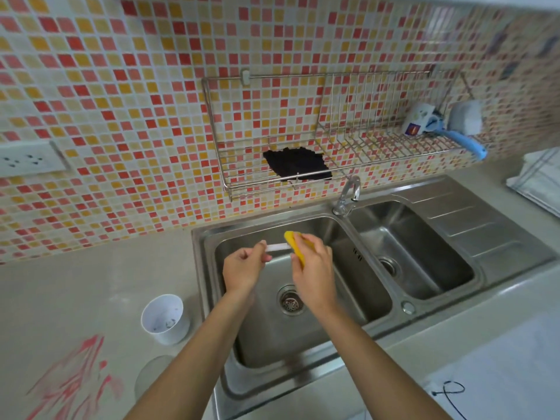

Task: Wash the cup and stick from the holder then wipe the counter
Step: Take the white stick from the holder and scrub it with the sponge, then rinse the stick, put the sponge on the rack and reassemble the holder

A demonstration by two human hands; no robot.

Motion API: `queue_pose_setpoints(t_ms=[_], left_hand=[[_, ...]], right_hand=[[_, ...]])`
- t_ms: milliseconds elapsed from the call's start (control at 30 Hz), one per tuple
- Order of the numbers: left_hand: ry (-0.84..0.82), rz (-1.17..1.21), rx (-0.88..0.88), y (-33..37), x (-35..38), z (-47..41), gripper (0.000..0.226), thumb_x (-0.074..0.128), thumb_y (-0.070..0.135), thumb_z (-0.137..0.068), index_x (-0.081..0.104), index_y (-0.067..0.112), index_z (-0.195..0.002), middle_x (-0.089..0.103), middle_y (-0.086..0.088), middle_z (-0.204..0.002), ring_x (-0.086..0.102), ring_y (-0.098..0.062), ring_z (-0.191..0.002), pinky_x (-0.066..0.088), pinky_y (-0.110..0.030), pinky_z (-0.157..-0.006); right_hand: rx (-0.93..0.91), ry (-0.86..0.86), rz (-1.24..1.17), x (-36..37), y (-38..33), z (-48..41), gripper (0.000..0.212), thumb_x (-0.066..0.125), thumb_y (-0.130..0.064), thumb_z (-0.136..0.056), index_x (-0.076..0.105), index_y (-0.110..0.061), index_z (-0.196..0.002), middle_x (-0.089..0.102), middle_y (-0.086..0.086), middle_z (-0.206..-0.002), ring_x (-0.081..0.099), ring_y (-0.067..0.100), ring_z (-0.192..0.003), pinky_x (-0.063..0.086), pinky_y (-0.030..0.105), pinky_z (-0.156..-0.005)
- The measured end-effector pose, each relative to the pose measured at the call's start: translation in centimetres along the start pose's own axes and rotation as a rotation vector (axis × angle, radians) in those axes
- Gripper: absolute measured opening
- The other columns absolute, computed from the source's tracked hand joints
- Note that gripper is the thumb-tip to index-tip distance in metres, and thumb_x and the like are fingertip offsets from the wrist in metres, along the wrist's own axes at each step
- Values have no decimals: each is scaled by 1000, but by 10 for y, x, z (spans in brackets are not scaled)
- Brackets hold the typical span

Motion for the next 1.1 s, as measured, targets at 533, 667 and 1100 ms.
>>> queue_pose_setpoints(t_ms=[533, 667, 1100], left_hand=[[80, -88, -11, -1, 101, -1, 33, 67, 34, -88, 73, 16, -61, 74, 0, -67, 69, -17, -74, 53, -33, -82], [131, -288, 145, 6, 133, -1, 18, 67, 28, -89, 73, 12, -82, 74, 1, -81, 62, -3, -74, 46, -22, -73], [-71, -579, 248, -2, 242, -42, 9, 79, 10, -78, 74, 12, -85, 72, 0, -77, 63, -5, -69, 46, -7, -65]], right_hand=[[-214, -81, -40, -32, 90, -37, 52, 62, -2, -84, 55, -19, -132, 55, -1, -128, 48, 20, -105, 42, 26, -94], [5, -266, -9, -31, 153, -61, 52, 60, -4, -85, 54, -14, -136, 55, 5, -131, 52, 27, -115, 43, 34, -102], [383, -436, -147, -27, 269, -198, 55, 59, -8, -89, 40, -5, -140, 56, 18, -128, 55, 37, -117, 45, 36, -92]])
Point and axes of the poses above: each hand's wrist, its own z-axis away from the middle knuckle, its own x-axis out of the palm, y = z × x, the point moved 1 cm from there along -z, towards the middle knuckle
